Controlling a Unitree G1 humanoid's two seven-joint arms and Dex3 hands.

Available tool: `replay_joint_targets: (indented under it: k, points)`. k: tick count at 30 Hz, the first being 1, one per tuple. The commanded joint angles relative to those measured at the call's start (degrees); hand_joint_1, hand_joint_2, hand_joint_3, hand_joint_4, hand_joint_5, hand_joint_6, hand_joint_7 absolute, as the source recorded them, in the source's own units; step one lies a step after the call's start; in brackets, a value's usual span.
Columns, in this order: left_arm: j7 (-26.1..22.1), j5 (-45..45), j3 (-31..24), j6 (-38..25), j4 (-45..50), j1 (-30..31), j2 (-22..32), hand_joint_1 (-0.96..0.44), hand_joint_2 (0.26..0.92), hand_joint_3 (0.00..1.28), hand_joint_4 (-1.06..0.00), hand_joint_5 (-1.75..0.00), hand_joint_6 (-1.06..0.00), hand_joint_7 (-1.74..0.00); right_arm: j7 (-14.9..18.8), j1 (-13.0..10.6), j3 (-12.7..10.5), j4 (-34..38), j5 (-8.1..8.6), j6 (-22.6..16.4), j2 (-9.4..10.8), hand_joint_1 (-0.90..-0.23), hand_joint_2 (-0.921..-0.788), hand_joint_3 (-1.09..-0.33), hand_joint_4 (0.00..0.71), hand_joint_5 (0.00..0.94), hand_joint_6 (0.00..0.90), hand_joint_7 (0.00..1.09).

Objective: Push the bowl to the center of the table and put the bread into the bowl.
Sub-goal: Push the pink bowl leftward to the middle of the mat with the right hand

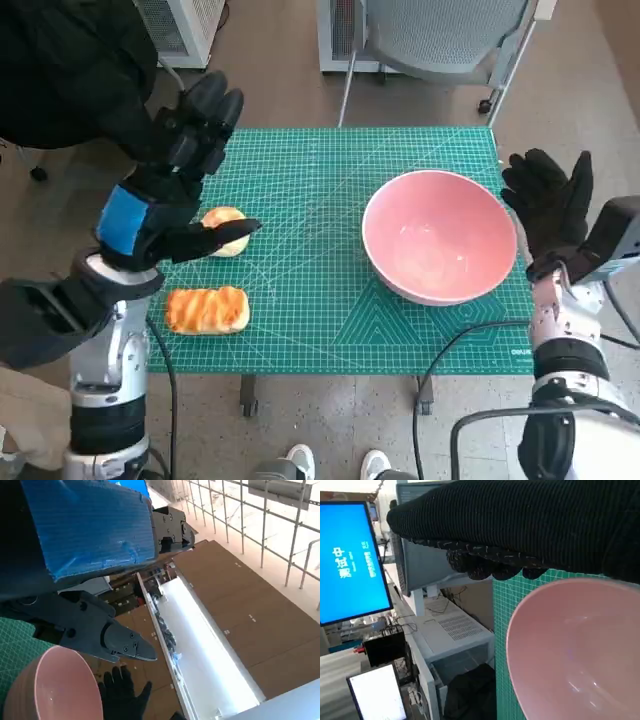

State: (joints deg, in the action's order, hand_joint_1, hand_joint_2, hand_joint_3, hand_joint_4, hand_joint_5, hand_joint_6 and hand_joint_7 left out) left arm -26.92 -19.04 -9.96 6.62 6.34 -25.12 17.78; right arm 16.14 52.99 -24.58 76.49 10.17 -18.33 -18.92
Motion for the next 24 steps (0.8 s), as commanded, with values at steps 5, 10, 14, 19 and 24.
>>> replay_joint_targets:
  k: [5, 10, 14, 19, 24]
  points:
    - [0.9, 0.1, -0.9, -1.6, 2.7, 1.1, 1.5, -0.24, 0.921, 0.02, -0.01, 0.0, 0.0, -0.26, -0.8, -2.2, -0.4, 0.8, -0.65, 1.0, 1.0, -0.719, -0.921, -0.891, 0.389, 0.009, 0.473, 0.06]
    - [1.4, 0.2, -0.9, -2.1, 3.5, 1.4, 1.8, -0.23, 0.92, 0.02, 0.0, 0.0, 0.0, -0.26, -0.6, -2.5, -0.6, 0.8, -0.49, 1.0, 1.3, -0.722, -0.921, -0.891, 0.392, 0.008, 0.472, 0.05]
    - [1.6, 0.1, -1.0, -2.5, 4.0, 1.6, 2.1, -0.23, 0.919, 0.03, 0.0, 0.0, 0.0, -0.25, -0.5, -2.7, -0.7, 0.8, -0.44, 0.8, 1.6, -0.728, -0.921, -0.881, 0.394, 0.007, 0.485, 0.05]
    - [1.9, -0.1, -1.1, -3.4, 4.9, 1.8, 2.4, -0.23, 0.919, 0.03, 0.0, 0.0, 0.0, -0.25, -0.4, -3.1, -1.0, 0.8, -0.32, 0.6, 2.1, -0.716, -0.921, -0.881, 0.396, 0.006, 0.49, 0.05]
    - [2.3, -0.4, -1.3, -4.4, 5.8, 2.0, 2.5, -0.23, 0.92, 0.03, 0.0, 0.0, 0.0, -0.25, -0.5, -3.3, -0.9, 0.8, -0.57, 0.4, 2.6, -0.706, -0.921, -0.884, 0.392, 0.002, 0.484, 0.04]
